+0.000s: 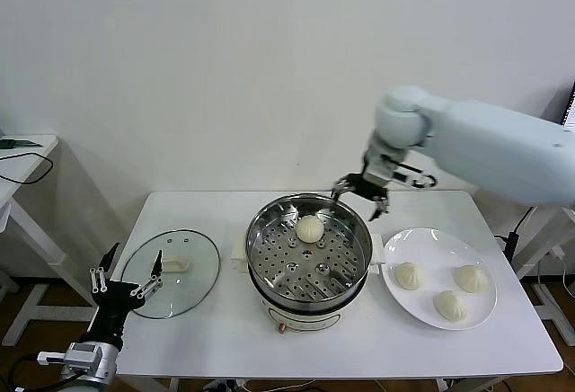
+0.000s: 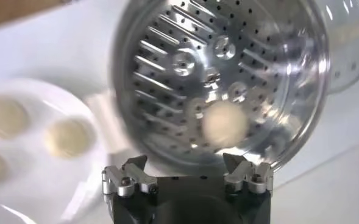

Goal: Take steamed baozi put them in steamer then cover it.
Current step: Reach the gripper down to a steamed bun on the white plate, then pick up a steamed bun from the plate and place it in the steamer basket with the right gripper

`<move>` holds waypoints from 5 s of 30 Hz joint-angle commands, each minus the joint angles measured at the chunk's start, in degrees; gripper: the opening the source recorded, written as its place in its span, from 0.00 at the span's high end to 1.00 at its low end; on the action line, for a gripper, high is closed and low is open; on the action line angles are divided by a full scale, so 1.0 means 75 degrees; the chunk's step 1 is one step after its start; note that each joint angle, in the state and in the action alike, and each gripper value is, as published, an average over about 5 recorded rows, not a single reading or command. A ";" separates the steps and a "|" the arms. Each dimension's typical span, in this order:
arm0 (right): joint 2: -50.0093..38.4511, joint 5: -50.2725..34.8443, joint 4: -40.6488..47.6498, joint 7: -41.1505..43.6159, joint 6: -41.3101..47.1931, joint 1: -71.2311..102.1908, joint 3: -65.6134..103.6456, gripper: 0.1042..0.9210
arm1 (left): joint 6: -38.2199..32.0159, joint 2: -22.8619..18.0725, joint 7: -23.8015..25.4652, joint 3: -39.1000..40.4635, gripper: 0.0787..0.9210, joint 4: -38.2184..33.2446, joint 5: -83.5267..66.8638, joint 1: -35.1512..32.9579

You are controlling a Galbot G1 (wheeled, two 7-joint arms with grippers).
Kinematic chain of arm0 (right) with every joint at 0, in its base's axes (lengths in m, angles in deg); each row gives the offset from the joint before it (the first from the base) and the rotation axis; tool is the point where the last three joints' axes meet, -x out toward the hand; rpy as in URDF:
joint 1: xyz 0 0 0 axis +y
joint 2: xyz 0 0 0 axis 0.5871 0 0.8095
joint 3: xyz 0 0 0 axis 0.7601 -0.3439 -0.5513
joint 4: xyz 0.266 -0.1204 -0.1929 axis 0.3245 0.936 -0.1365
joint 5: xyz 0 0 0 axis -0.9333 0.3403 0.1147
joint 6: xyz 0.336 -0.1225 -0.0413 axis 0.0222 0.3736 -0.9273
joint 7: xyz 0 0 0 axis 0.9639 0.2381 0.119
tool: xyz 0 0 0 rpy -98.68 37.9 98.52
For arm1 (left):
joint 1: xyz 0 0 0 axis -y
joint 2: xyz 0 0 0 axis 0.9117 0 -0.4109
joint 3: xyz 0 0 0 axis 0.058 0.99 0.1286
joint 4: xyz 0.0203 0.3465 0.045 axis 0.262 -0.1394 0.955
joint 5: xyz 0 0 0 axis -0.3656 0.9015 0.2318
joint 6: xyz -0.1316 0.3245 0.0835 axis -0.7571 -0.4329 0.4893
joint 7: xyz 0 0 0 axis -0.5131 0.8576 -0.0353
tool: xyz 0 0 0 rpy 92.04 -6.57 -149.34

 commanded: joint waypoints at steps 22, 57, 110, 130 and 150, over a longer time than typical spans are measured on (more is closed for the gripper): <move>-0.1301 0.0640 0.1146 -0.0684 0.3483 0.4462 0.2811 0.12 | -0.0038 -0.0056 -0.0023 0.0183 0.12 -0.0067 0.0086 -0.0073; -0.0382 0.1009 0.1955 -0.1015 0.3516 0.5479 0.3862 0.12 | -0.0090 -0.0094 -0.0023 0.0200 0.12 0.0110 0.0178 -0.0021; -0.1290 -0.4005 -0.2307 -0.0456 0.5229 -0.4257 -0.3452 0.23 | -0.0068 0.0036 -0.0002 0.0232 0.12 -0.0056 0.0174 -0.0047; 0.2076 -0.4952 -0.1865 -0.2873 0.7647 -0.1195 -0.1211 0.23 | -0.0082 0.0023 0.0023 0.0030 0.12 -0.0036 0.0089 0.0049; 0.4224 -0.3943 0.0487 -0.2420 0.7604 0.0441 -0.0763 0.23 | -0.0102 0.0024 0.0154 -0.0387 0.12 0.0152 -0.0118 0.0071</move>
